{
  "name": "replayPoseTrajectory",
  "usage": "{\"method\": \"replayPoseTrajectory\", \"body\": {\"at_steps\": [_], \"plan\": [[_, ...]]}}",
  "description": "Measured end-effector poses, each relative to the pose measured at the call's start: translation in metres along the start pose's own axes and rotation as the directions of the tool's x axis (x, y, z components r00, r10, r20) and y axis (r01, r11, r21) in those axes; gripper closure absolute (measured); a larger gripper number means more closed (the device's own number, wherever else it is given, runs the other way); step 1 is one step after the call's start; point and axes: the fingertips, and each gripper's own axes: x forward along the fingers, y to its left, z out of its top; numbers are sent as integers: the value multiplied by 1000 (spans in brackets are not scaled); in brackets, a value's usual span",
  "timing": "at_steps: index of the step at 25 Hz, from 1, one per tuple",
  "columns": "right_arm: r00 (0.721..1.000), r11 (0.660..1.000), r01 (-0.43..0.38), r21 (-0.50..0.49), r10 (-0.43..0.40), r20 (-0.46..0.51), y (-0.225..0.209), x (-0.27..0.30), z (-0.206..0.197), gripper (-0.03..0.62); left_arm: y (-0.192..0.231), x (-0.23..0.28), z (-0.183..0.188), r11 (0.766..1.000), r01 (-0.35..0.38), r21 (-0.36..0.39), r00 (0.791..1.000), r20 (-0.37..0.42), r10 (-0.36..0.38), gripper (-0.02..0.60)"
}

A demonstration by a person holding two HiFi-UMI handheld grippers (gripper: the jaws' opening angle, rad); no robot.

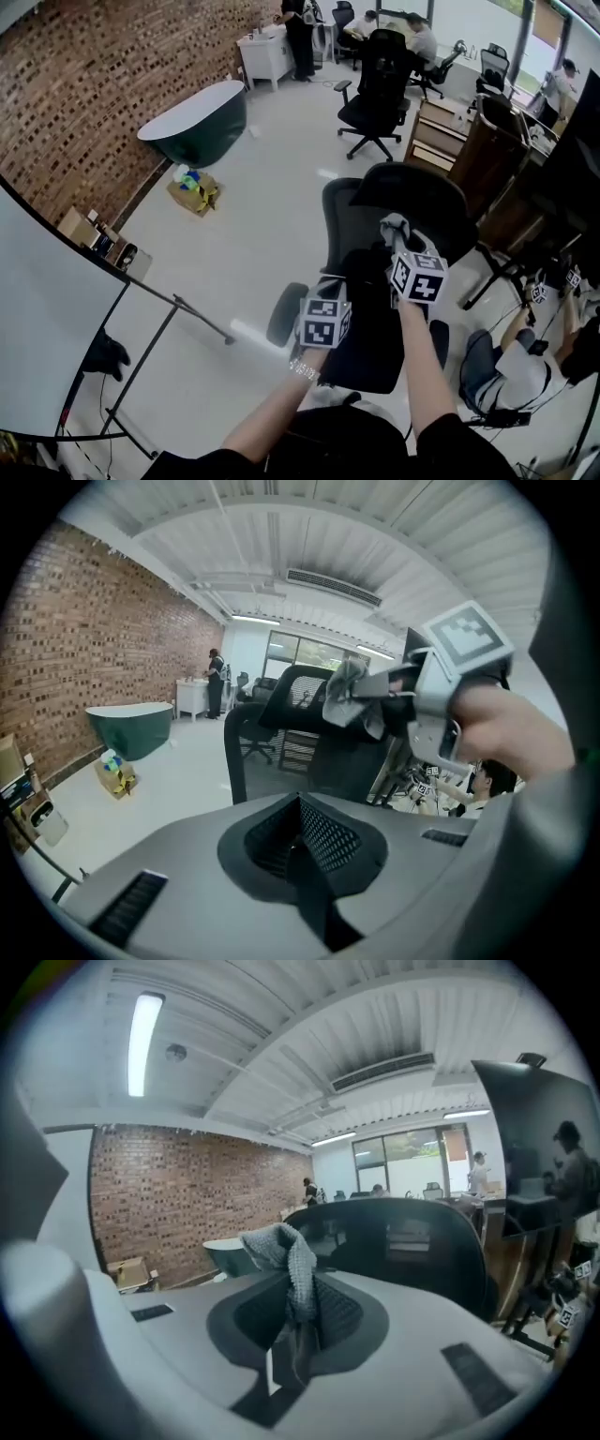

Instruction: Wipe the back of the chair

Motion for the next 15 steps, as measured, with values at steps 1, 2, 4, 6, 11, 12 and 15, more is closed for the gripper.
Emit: {"method": "replayPoseTrajectory", "body": {"at_steps": [1,2,4,6,11,12,15], "plan": [[1000,1000,13,11,-13,19,-6,13,13,549,0,4,-2,1000,0,-1,1000,-9,0,578],[1000,1000,10,20,-11,23,-8,28,22,549,1,7,-4,1000,-3,-1,1000,-15,3,578],[999,1000,-20,2,20,27,-1,57,40,549,5,14,-3,1000,-18,-2,1000,-16,18,578],[998,999,-38,-37,40,42,8,81,55,549,9,18,2,999,-35,2,999,-11,35,578],[999,996,-37,-77,40,36,1,113,60,549,15,27,9,997,-70,31,997,-11,70,578],[999,996,-21,-86,24,37,-9,113,58,549,16,30,12,997,-73,33,997,-7,73,578],[996,990,70,-122,-63,58,-47,91,62,549,14,42,19,997,-65,39,998,3,64,578]]}}
